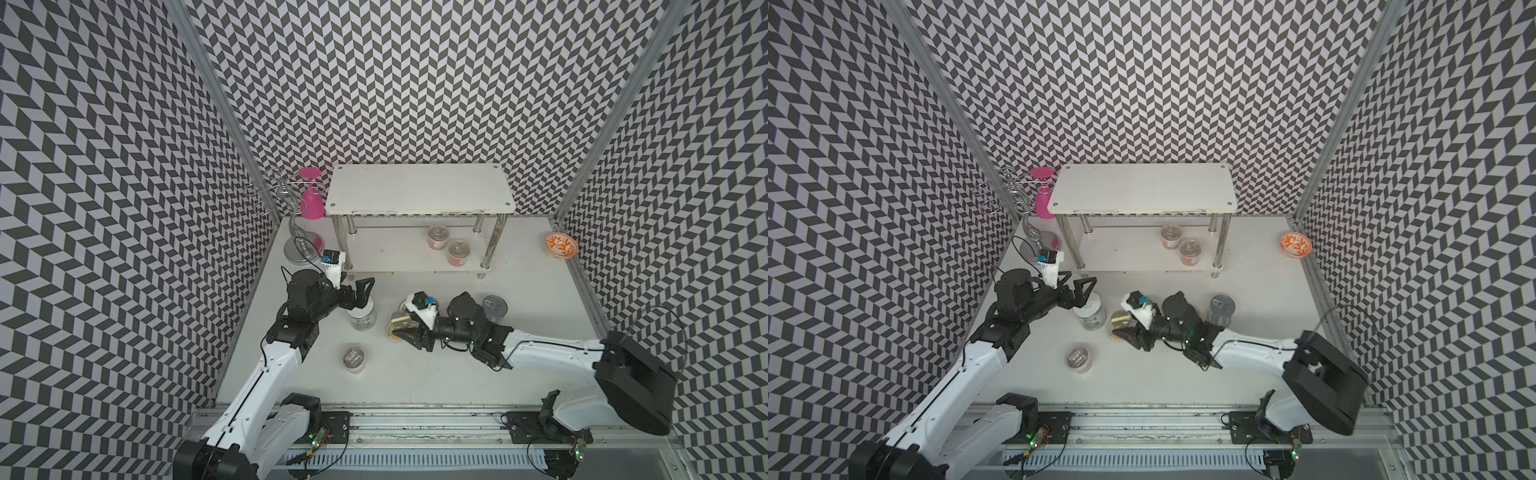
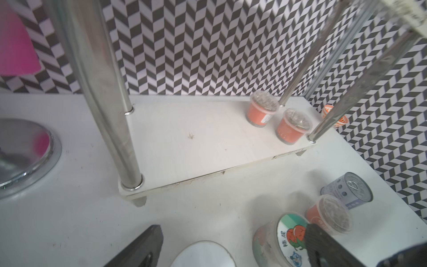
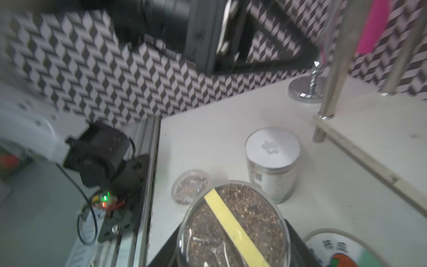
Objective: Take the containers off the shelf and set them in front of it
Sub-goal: 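Pick up a container at the center of the board.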
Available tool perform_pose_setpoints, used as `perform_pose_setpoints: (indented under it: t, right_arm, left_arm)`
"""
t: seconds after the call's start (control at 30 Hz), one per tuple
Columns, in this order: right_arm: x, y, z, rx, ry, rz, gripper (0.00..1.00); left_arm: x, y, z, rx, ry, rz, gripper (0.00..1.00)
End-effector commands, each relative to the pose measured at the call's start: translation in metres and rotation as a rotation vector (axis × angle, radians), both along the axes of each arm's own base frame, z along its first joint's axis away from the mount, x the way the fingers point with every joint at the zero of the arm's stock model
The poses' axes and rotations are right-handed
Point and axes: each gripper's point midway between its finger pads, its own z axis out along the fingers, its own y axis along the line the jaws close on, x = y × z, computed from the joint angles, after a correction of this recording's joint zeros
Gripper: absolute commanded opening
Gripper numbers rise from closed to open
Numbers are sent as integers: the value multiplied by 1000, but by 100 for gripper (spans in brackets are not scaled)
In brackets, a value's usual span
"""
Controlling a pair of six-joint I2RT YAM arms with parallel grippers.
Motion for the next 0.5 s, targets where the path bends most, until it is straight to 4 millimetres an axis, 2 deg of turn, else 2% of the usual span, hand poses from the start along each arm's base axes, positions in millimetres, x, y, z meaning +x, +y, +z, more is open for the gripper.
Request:
perform_pose_setpoints:
  t: [0.0,0.1,0.2,0.27,0.33,0.47]
  right_arm:
    - [12,-29,60,222,79,-68,48]
    - [19,-54,101,343,95,-92,48]
    - [17,-66,133,427,121,-36,48]
    - [10,-70,148,469,146,20,48]
    - [2,-71,160,503,175,77,48]
    - [-15,-73,176,575,242,180,48]
  left_arm:
    - [-23,-24,30,28,-177,-101,100]
    - [-50,-49,47,73,-323,-232,100]
    - [-83,-76,62,129,-488,-375,100]
    - [-103,-89,71,189,-627,-435,100]
    - [-114,-95,79,249,-750,-448,100]
    - [-114,-103,96,294,-856,-441,100]
